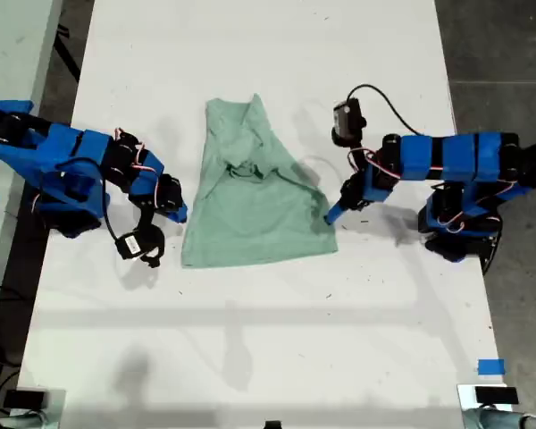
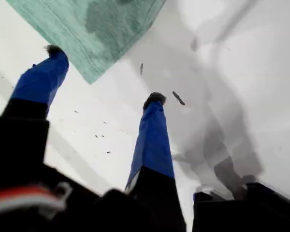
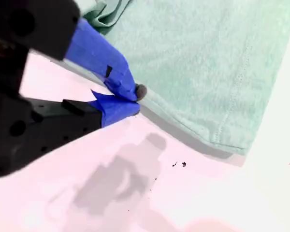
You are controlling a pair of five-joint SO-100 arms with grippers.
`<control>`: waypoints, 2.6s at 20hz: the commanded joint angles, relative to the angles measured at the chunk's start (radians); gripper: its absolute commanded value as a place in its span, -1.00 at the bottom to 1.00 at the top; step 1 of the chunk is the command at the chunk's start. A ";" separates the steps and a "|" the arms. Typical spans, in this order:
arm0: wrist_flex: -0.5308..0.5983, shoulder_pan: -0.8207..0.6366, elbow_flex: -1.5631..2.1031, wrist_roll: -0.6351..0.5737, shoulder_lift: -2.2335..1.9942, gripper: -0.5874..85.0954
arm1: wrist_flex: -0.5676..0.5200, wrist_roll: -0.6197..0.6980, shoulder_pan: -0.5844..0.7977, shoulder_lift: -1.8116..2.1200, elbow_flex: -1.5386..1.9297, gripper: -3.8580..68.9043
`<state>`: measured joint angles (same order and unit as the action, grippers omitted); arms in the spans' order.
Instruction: Fold tshirt
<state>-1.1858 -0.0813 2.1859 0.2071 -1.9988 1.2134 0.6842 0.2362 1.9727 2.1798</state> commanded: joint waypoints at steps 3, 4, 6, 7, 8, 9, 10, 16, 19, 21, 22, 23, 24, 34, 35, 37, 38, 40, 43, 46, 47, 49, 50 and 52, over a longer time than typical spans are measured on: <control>0.000 -0.002 -0.017 0.012 -0.052 -0.98 | -0.232 -0.077 -0.034 -0.172 0.021 0.06; 0.000 -0.003 -0.014 0.012 -0.052 -0.98 | -0.249 -0.084 -0.031 -0.212 0.015 0.04; 0.000 -0.006 -0.003 0.012 -0.052 -0.98 | -0.261 -0.075 -0.017 -0.302 -0.021 0.03; 0.002 -0.008 0.002 0.012 -0.052 -0.98 | -0.250 -0.067 -0.011 -0.354 -0.061 0.01; 0.002 -0.008 0.006 0.012 -0.052 -0.98 | -0.227 -0.057 -0.006 -0.390 -0.103 -0.06; 0.002 -0.008 0.009 0.012 -0.052 -0.98 | -0.209 -0.051 0.000 -0.426 -0.138 -0.21; 0.002 -0.008 0.012 0.012 -0.052 -0.98 | -0.172 -0.037 0.003 -0.474 -0.189 -0.39; 0.005 -0.015 0.023 0.005 -0.052 -0.98 | -0.002 0.012 -0.028 -0.666 -0.431 -0.95; 0.002 -0.018 0.023 0.002 -0.052 -0.98 | 0.133 0.028 -0.041 -0.617 -0.488 -0.95; 0.000 -0.018 0.023 0.000 -0.052 -0.98 | 0.232 0.043 -0.048 -0.500 -0.532 -0.95; 0.000 -0.020 0.021 -0.002 -0.052 -0.98 | 0.285 0.049 -0.051 -0.451 -0.577 -0.95; 0.000 -0.020 0.021 -0.002 -0.054 -0.98 | 0.324 0.054 -0.055 -0.422 -0.629 -0.94; 0.000 -0.021 0.021 -0.002 -0.055 -0.98 | 0.333 0.057 -0.064 -0.414 -0.673 -0.94; -0.014 -0.017 0.020 0.003 -0.069 -0.98 | 0.149 -0.107 -0.262 -1.051 -1.313 -0.94; -0.012 -0.017 0.020 0.005 -0.069 -0.98 | 0.123 -0.140 -0.264 -1.094 -1.319 -0.94; -0.014 -0.014 0.018 0.005 -0.071 -0.98 | 0.100 -0.156 -0.270 -1.123 -1.321 -0.36; -0.014 -0.014 0.018 0.005 -0.071 -0.98 | 0.118 -0.163 -0.272 -1.114 -1.324 -0.16; -0.015 -0.014 0.017 0.003 -0.075 -0.98 | 0.230 -0.141 -0.270 -1.040 -1.368 0.14; -0.028 -0.014 0.009 0.000 -0.083 -0.93 | 0.445 -0.089 -0.227 -0.799 -1.411 0.00; -0.081 -0.014 -0.038 -0.003 -0.084 -0.90 | 0.448 -0.003 -0.169 -0.468 -1.287 -0.06; -0.107 -0.014 -0.061 -0.005 -0.084 -0.82 | 0.448 0.015 -0.144 -0.388 -1.246 -0.09; -0.160 -0.025 -0.107 -0.014 -0.084 -0.82 | 0.449 0.032 -0.091 -0.267 -1.131 -0.12; -0.184 -0.029 -0.133 -0.020 -0.084 -0.83 | 0.449 0.034 -0.066 -0.221 -1.072 -0.13; -0.233 -0.038 -0.189 -0.038 -0.078 -0.83 | 0.448 0.040 -0.031 -0.160 -0.985 -0.15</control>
<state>-1.3775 -0.1012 2.0893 0.1887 -2.0341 1.6567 0.7087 0.1733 1.7058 1.1551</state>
